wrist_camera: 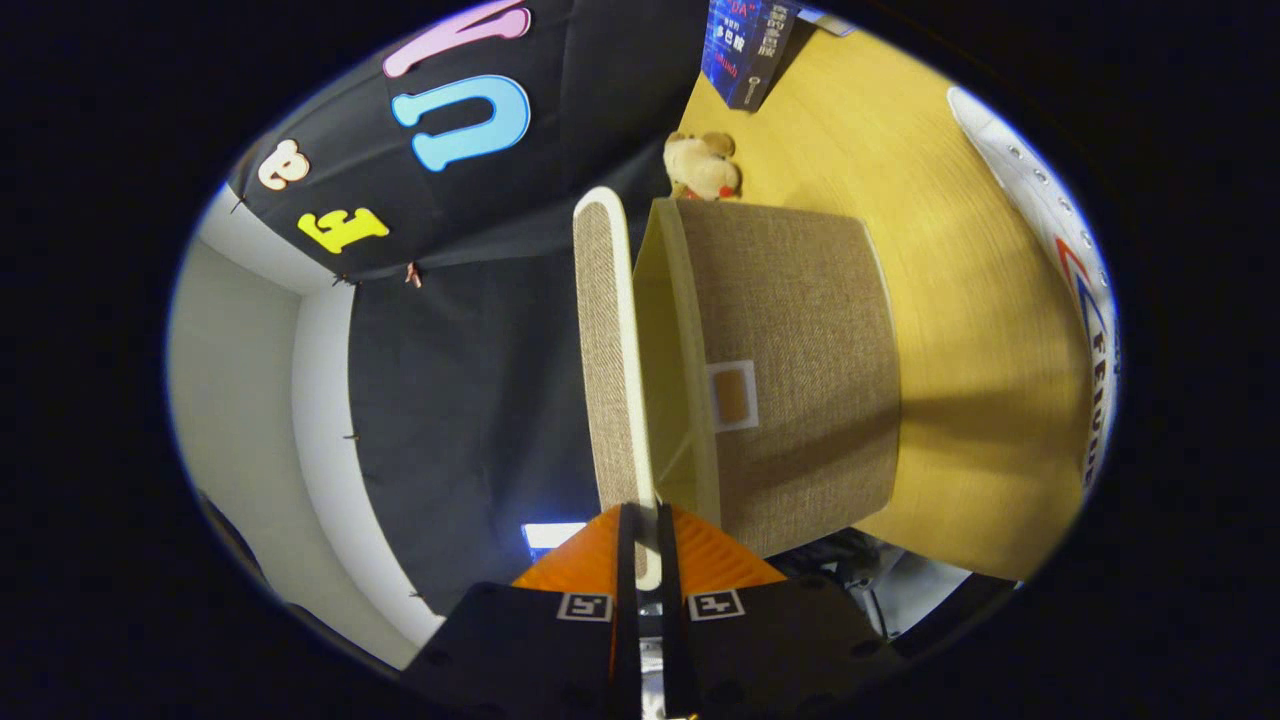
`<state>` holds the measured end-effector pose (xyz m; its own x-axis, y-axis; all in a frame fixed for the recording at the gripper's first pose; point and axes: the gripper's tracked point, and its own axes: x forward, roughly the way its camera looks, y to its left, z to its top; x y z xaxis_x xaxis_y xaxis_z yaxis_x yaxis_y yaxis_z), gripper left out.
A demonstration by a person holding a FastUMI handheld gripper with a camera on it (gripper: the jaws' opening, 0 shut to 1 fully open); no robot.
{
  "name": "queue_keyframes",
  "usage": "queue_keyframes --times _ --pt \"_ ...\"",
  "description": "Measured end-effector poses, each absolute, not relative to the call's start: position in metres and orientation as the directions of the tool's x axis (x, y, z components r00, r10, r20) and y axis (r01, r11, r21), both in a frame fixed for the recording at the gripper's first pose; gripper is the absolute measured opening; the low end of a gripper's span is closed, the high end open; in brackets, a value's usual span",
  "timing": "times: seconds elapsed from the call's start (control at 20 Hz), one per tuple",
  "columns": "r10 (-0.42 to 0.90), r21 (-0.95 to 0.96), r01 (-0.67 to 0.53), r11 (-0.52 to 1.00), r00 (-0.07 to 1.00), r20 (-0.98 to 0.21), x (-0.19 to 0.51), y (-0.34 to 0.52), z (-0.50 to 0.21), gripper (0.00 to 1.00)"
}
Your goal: Open the storage box then place both shoes into the box .Put the left shoe in first, then the right shoe, with the right side of both shoes facing outward in a uniform manner.
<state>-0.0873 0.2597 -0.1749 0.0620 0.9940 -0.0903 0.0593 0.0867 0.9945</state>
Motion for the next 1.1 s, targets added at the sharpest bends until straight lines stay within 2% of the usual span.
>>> queue_keyframes --times 0.2,0.3,0.55,1.1 --pt "0.994 0.996 0.067 0.058 0.087 -0.064 -0.089 0.266 -0.155 0.05" --pt "0.989 0.995 0.043 0.094 0.110 -0.098 -0.086 0.265 -0.153 0.05" --pt "0.986 0.995 0.051 0.089 0.138 -0.095 -0.079 0.280 -0.123 0.05" --pt "0.985 0.988 -0.104 0.116 0.142 -0.101 -0.076 0.380 -0.023 0.05"
